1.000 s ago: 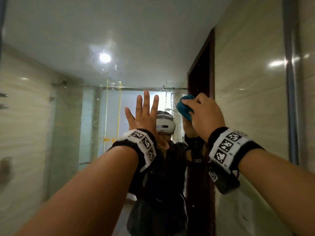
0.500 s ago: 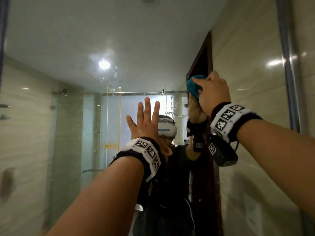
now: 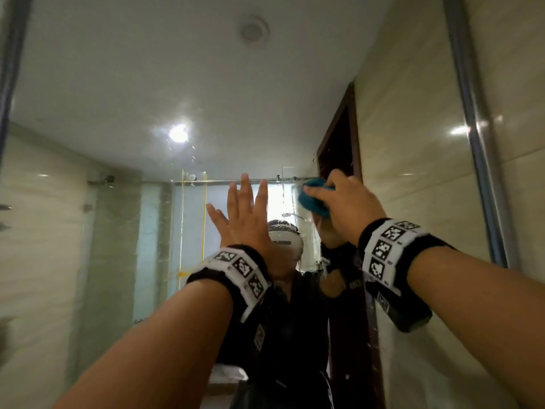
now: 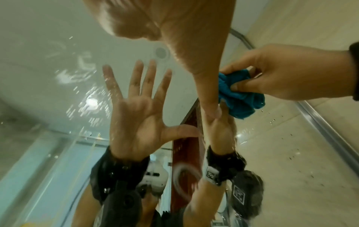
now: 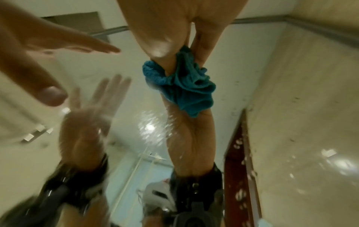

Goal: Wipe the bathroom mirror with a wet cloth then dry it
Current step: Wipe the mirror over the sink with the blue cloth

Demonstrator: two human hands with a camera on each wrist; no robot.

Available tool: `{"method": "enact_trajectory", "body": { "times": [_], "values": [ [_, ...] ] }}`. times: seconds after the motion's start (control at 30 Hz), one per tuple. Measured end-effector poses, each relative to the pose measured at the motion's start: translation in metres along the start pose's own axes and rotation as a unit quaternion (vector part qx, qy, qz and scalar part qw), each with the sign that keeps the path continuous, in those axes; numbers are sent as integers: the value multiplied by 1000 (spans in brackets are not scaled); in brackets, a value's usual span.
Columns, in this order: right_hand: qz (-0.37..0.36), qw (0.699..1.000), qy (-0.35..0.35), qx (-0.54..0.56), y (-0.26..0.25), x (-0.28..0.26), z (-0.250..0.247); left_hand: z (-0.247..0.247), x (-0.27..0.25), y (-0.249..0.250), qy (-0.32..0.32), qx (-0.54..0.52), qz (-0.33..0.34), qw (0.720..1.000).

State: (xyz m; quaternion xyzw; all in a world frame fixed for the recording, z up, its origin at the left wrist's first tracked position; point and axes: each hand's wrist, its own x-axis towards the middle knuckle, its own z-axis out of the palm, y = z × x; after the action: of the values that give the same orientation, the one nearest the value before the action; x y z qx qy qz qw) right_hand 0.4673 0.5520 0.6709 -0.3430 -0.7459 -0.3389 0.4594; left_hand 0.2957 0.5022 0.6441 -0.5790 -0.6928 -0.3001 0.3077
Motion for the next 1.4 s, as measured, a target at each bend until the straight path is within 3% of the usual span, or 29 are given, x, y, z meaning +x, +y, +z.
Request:
{"method": "enact_trajectory", "body": {
  "times": [0.07,0.1,0.3,0.4,0.67,0.8,0.93,1.13,1.33,1.4],
  "values": [
    [72,995,60,46,16,7,-6,-9,12,6,1,17,9,1000],
    [95,993,56,38,23,10,-8,-11,18,9,-2,23,15,1000],
    [115,993,22,-1,25,12,-14,-4,32,25,-60,-4,-1,998],
    [137,990,22,-3,24,19,-15,0,32,26,-54,-1,-6,999],
    [136,990,38,-18,5,53,-20,5,35,24,-46,5,-8,999],
    [50,998,27,-17,-18,31,1,5,35,24,-45,14,-14,999],
    [-25,999,30,-30,-2,22,1,6,37,25,-38,11,-21,999],
    [127,990,63,0,64,30,-30,7,36,23,-41,6,-14,999],
    [125,990,61,-9,49,17,-16,8,35,24,-37,11,-13,999],
    [91,994,49,-15,38,9,-9,7,34,24,-37,15,-14,999]
  ]
}}
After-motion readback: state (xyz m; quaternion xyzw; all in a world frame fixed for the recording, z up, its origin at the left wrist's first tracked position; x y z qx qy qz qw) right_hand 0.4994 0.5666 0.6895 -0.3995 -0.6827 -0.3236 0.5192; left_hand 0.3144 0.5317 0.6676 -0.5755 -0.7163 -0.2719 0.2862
